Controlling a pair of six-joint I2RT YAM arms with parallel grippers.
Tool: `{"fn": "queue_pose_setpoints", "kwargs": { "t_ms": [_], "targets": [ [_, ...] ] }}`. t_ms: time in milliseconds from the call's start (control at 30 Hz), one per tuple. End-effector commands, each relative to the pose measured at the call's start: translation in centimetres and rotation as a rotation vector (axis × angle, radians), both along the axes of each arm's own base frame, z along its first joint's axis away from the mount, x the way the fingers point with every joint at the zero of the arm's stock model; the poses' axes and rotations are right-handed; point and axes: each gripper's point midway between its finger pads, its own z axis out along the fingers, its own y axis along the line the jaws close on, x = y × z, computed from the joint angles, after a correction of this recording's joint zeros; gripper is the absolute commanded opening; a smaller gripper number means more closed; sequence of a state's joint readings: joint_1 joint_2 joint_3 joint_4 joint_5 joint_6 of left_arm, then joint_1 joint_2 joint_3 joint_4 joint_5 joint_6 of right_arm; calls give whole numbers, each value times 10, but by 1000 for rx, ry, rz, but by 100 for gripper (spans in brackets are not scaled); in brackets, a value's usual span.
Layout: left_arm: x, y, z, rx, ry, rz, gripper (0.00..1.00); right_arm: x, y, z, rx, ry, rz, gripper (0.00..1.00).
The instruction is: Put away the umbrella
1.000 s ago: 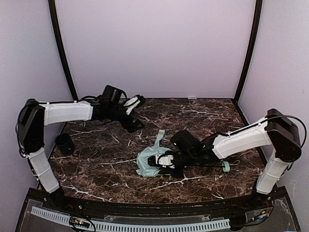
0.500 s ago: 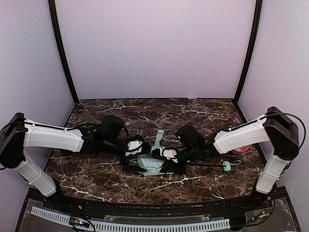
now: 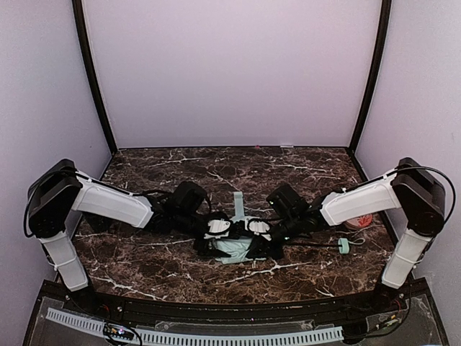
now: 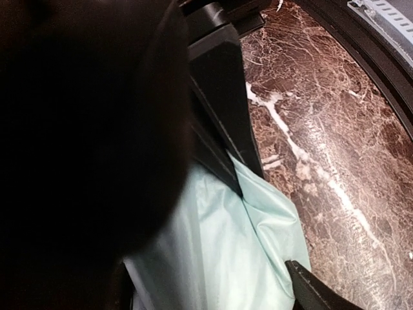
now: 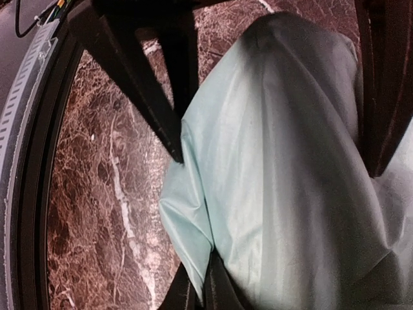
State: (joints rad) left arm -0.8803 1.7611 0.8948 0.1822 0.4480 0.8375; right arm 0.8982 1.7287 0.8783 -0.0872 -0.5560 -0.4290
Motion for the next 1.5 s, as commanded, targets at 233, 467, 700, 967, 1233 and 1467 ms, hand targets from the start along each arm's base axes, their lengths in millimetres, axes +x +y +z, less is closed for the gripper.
{"fn": "queue_pose_setpoints", "kwargs": {
  "t_ms": [233, 467, 700, 967, 1233, 1467],
  "targets": [
    [-29, 47, -78, 364, 259, 75, 56, 8, 10, 59, 175, -55, -16, 44],
    [-41, 45, -81, 396, 421, 98, 32, 10, -14, 93, 228, -123, -61, 54],
    [-46, 44, -77, 419, 670, 176, 22, 32, -21, 104, 244, -316, -107, 70],
    [-44, 42, -57, 352, 847, 189, 17, 42, -16, 71, 120, -474, -34, 74],
    [-42, 34, -43, 287, 969, 165, 17, 38, 6, 21, 71, -307, 29, 73],
    [-23, 27, -25, 184, 1105, 196, 21, 20, 9, -6, 59, -92, 2, 30]
  ]
}}
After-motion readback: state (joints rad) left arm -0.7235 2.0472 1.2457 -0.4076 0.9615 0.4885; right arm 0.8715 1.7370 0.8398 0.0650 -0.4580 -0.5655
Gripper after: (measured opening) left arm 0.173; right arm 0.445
